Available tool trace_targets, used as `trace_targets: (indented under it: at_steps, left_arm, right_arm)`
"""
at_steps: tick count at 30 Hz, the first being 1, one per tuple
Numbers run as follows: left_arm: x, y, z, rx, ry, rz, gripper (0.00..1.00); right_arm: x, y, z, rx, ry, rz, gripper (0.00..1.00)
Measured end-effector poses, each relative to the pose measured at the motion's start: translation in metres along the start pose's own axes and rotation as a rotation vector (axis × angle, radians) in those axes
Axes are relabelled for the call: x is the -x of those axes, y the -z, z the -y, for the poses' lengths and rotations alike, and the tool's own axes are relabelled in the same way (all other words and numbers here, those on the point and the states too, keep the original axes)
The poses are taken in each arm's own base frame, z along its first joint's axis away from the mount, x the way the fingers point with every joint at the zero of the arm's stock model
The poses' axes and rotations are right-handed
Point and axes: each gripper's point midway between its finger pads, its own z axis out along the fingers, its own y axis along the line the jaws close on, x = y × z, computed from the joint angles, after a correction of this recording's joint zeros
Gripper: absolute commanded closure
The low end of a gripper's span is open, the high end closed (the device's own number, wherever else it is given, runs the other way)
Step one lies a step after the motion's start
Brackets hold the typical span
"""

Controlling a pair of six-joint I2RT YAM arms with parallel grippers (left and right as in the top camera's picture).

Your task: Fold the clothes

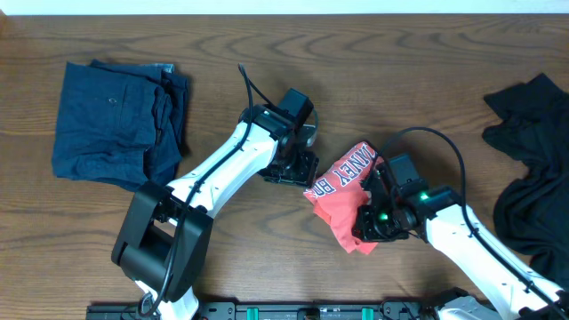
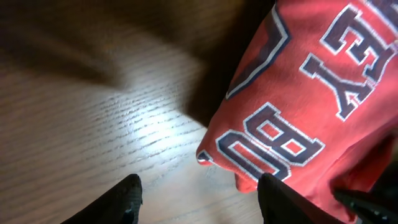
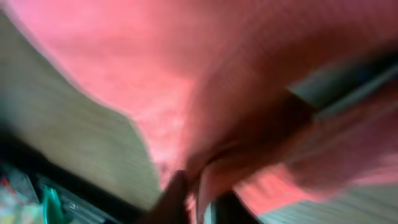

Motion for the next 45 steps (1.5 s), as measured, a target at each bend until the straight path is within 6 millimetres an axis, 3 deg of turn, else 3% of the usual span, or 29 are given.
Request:
trace_targets:
  at_steps: [3, 8, 13, 17, 21, 25, 26, 27, 29, 30, 34, 37, 45]
  left_arm:
    - [0.0, 0.0, 0.0, -0.001, -0.001, 0.001, 0.38]
    - [-0.001, -0.001, 0.006, -0.023, -0.007, -0.004, 0.31]
    - [-0.005, -0.005, 0.02, -0.033, -0.046, -0.011, 0.29]
    - [-0.01, -0.01, 0.037, -0.042, -0.101, -0.008, 0.3]
    - [-0.019, -0.016, 0.053, -0.046, -0.151, -0.024, 0.37]
    - [-0.029, -0.021, 0.067, -0.051, -0.194, -0.04, 0.55]
    - [-0.03, -0.022, 0.069, -0.051, -0.202, -0.044, 0.57]
    - [-0.031, -0.023, 0.07, -0.053, -0.206, -0.048, 0.6]
    - [-0.034, -0.028, 0.071, -0.05, -0.213, -0.061, 0.62]
    - [-0.035, -0.032, 0.071, -0.049, -0.218, -0.071, 0.63]
    - [-0.043, -0.054, 0.068, -0.028, -0.219, -0.132, 0.67]
    - [-0.052, -0.065, 0.065, -0.01, -0.218, -0.176, 0.67]
    - [-0.053, -0.048, 0.053, -0.004, -0.171, -0.187, 0.58]
  right_arm:
    - [-0.005, 0.0, 0.001, -0.007, -0.009, -0.02, 0.99]
    - [-0.027, 0.019, 0.034, -0.214, -0.083, -0.107, 0.99]
    - [-0.01, 0.056, 0.05, -0.401, -0.075, -0.045, 0.99]
    - [0.0, 0.065, 0.055, -0.456, -0.066, -0.001, 0.99]
    - [0.002, 0.069, 0.063, -0.502, -0.093, 0.02, 0.99]
    - [0.009, 0.075, 0.074, -0.55, -0.164, 0.07, 0.99]
    - [0.011, 0.076, 0.077, -0.554, -0.181, 0.083, 0.96]
    - [0.014, 0.077, 0.079, -0.557, -0.2, 0.095, 0.86]
    - [0.015, 0.079, 0.083, -0.566, -0.233, 0.108, 0.54]
    - [0.014, 0.08, 0.085, -0.568, -0.239, 0.106, 0.47]
    - [0.013, 0.081, 0.088, -0.574, -0.251, 0.104, 0.45]
    - [0.026, 0.082, 0.089, -0.543, -0.251, 0.148, 0.45]
    - [0.075, 0.102, 0.083, -0.366, -0.224, 0.332, 0.52]
